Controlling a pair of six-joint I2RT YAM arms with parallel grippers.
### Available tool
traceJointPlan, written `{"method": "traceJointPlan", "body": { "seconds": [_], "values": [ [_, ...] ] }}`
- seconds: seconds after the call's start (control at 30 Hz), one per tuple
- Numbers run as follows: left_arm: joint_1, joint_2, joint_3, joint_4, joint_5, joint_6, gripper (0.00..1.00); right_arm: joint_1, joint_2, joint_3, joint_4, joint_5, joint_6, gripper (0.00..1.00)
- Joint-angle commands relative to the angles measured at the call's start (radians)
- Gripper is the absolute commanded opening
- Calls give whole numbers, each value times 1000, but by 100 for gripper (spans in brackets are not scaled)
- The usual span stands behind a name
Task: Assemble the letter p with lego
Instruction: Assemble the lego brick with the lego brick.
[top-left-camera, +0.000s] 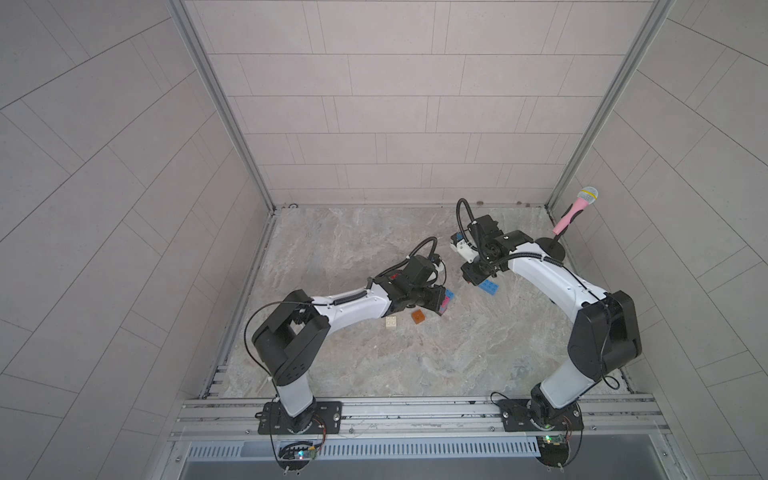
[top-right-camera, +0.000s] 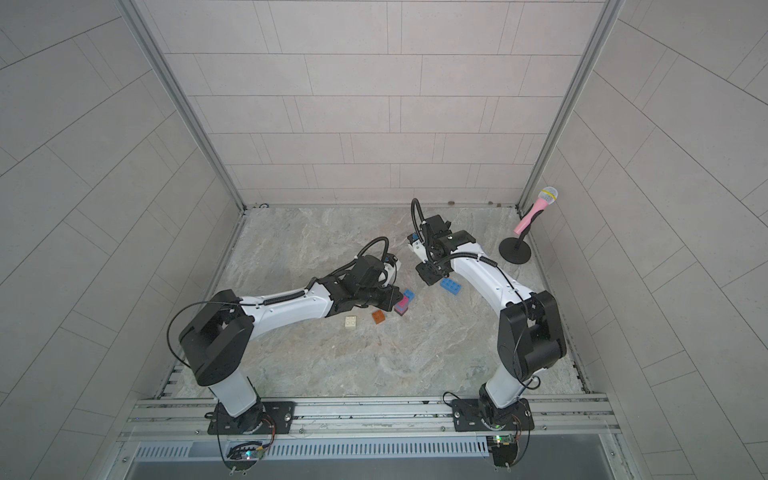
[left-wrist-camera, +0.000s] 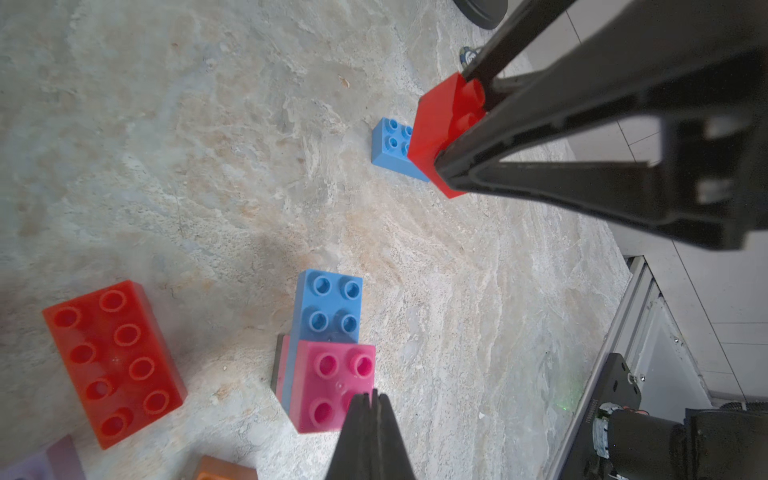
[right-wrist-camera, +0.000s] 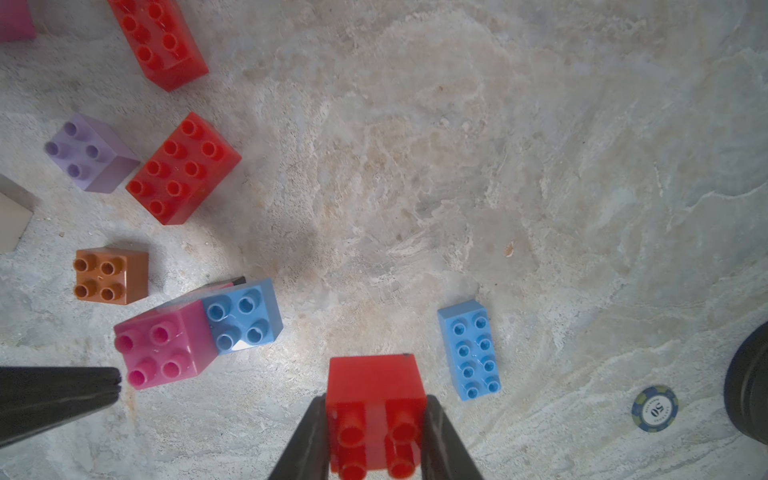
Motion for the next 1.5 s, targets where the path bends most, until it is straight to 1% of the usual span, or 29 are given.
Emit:
{"method": "traceJointPlan", "body": {
  "seconds": [0.0,0.47,0.67,1.1,1.47],
  "values": [
    [-4,21,31,9,-15,22,0,-2,15,-9,-10,-9,7,16],
    [-4,54,48,-28,-48,37,0,-2,31,-3,-20,-33,-1,16],
    [-5,58,40,-38,-49,37,0,15,50,9,-42,-38,5,16],
    [-5,39,-5,-44,-51,35,0,92,84,27,-84,1,112,13],
    [-5,31,-23,-44,-53,42,0,131,149,68,-87,4,146,12]
  ]
}}
